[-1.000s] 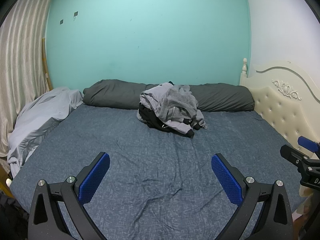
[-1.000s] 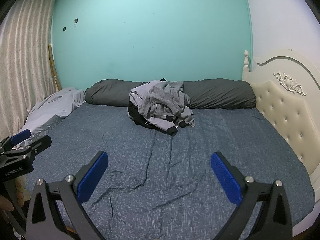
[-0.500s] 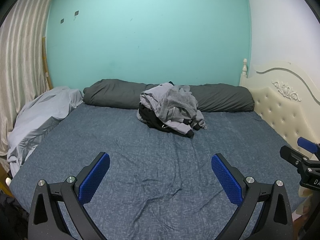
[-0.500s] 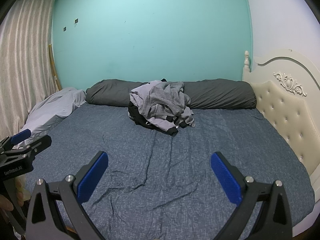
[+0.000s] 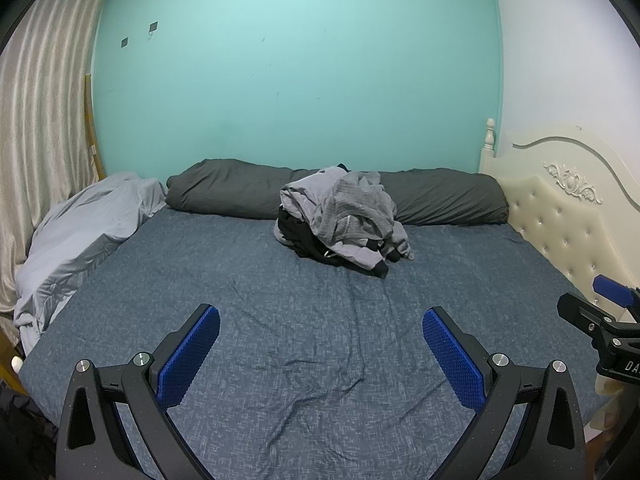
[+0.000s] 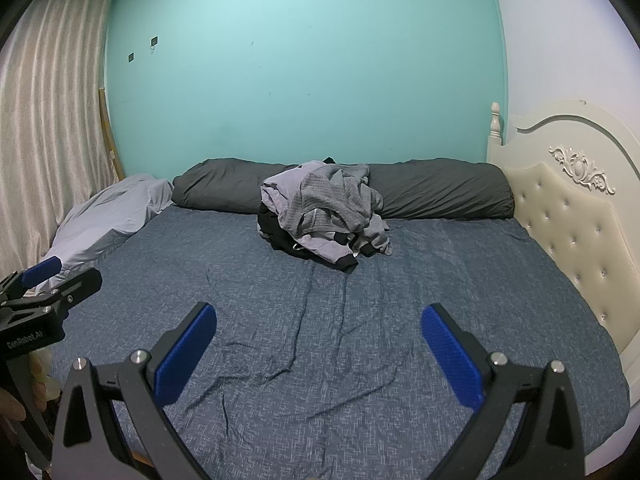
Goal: Fold clothes
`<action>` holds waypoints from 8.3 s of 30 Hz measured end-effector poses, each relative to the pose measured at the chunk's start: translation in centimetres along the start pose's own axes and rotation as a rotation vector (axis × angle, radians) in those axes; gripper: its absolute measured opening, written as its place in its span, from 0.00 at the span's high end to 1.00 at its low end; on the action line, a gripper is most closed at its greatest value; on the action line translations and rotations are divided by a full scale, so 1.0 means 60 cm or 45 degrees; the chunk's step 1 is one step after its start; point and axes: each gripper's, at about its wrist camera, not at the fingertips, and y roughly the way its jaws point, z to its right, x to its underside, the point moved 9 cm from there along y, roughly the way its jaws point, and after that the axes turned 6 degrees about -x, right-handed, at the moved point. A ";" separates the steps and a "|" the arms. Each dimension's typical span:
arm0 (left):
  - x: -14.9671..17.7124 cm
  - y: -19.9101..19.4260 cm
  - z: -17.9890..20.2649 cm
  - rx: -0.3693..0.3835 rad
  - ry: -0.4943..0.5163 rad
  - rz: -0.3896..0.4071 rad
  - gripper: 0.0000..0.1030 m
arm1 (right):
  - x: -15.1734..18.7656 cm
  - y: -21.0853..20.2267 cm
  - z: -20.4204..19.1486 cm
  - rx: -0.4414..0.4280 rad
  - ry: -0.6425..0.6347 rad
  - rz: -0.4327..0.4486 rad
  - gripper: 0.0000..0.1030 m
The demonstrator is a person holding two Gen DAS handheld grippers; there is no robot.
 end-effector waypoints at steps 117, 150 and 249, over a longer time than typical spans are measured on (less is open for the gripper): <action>0.149 0.466 -0.112 0.179 -0.316 -0.246 0.00 | 0.035 0.501 0.000 -0.438 -0.184 -0.281 0.95; 0.292 0.576 -0.106 0.156 -0.294 -0.363 0.00 | 0.154 0.682 -0.024 -0.361 -0.429 -0.648 0.42; 0.369 0.672 0.252 0.423 0.013 -0.656 0.16 | 0.026 0.551 0.256 -0.367 0.015 -0.423 0.94</action>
